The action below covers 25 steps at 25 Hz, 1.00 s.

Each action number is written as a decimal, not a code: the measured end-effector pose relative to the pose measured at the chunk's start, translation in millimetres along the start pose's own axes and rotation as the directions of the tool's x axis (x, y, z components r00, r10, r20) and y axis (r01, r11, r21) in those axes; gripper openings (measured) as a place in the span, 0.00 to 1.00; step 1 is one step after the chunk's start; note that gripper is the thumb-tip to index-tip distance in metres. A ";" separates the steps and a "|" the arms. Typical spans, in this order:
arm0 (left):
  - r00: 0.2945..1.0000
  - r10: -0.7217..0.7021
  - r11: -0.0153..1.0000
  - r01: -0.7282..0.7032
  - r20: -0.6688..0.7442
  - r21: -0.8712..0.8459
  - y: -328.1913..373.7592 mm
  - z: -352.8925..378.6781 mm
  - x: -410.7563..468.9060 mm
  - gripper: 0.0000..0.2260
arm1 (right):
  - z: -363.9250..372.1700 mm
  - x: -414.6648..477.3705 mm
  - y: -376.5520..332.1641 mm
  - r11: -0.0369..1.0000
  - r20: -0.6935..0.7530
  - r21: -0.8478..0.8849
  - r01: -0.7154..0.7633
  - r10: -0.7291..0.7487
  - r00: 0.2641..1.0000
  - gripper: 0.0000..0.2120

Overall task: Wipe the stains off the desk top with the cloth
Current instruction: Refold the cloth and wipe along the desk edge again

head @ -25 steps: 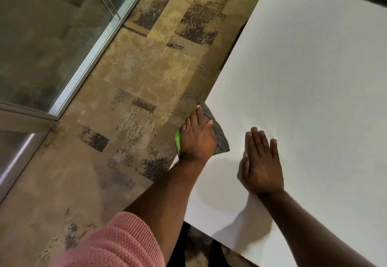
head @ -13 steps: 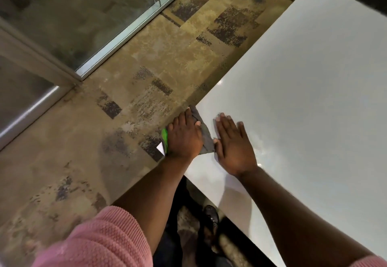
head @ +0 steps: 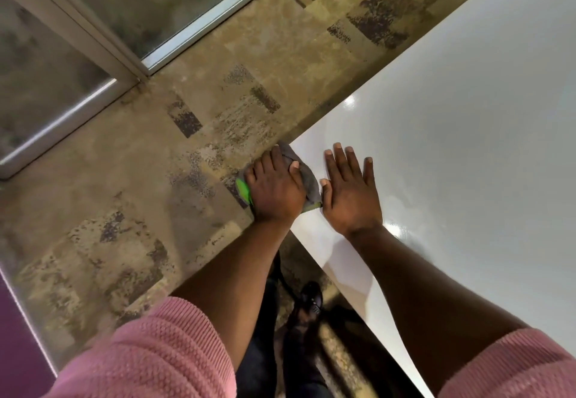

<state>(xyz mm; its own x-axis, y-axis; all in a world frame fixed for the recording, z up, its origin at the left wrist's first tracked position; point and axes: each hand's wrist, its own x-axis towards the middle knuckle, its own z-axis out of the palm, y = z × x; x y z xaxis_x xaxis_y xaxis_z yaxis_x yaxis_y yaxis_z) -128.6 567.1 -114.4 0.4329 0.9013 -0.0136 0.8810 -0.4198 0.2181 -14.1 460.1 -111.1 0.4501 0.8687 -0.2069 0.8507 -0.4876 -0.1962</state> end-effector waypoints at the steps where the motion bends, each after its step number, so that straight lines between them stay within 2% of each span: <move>1: 0.999 -0.034 0.999 0.034 -0.025 -0.025 -1.1 1.1 -5.8 0.22 | -0.8 -1.0 -0.1 1.000 0.002 -0.006 -0.005 0.005 1.000 0.31; 5: 0.968 -0.244 0.939 0.221 -0.055 -0.265 3.1 5.5 -17.8 0.22 | 0.6 -0.2 -0.4 1.000 -0.009 -0.002 -0.004 0.004 1.000 0.31; 7: 0.950 -0.306 0.883 0.259 -0.062 -0.393 6.6 8.9 -23.5 0.23 | 2.3 1.1 0.8 1.000 -0.019 -0.008 -0.005 0.005 1.000 0.31; 10: 0.918 -0.395 0.766 0.305 -0.039 -0.566 14.5 14.1 -42.4 0.26 | 4.6 0.2 0.0 1.000 -0.036 -0.004 -0.006 0.006 0.999 0.32; 13: 0.883 -0.465 0.615 0.370 0.060 -0.696 32.1 20.0 -77.0 0.28 | 7.2 0.2 0.2 1.000 -0.047 -0.008 -0.001 0.000 0.999 0.32; 16: 0.888 -0.445 0.572 0.382 0.116 -0.726 48.1 24.8 -118.0 0.30 | 10.1 -0.1 0.9 1.000 -0.063 -0.004 -0.007 0.006 0.998 0.31; 19: 0.860 -0.477 0.519 0.441 0.180 -0.732 63.2 27.1 -152.9 0.30 | 12.8 -1.0 1.3 1.000 -0.081 0.000 -0.010 0.010 0.997 0.30; 21: 0.864 -0.474 0.528 0.430 0.166 -0.732 75.7 32.2 -178.7 0.30 | 13.3 -0.8 1.6 1.000 -0.085 0.000 -0.005 0.005 0.996 0.31; 23: 0.866 -0.438 0.507 0.459 0.240 -0.730 86.9 32.3 -205.2 0.33 | 13.5 -1.0 1.9 1.000 -0.088 0.011 0.005 -0.004 0.996 0.31; 25: 0.869 -0.402 0.549 0.480 0.288 -0.684 95.0 37.2 -230.9 0.34 | 13.8 0.5 1.9 1.000 -0.106 0.024 0.013 -0.011 0.994 0.30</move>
<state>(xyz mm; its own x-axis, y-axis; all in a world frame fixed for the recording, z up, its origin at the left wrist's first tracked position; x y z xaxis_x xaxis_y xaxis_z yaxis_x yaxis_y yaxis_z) -137.8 315.1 -126.8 0.0775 0.9216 -0.3804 0.5606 0.2752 0.7810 -16.0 458.4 -124.9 0.4670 0.8783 -0.1024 0.8499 -0.4778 -0.2220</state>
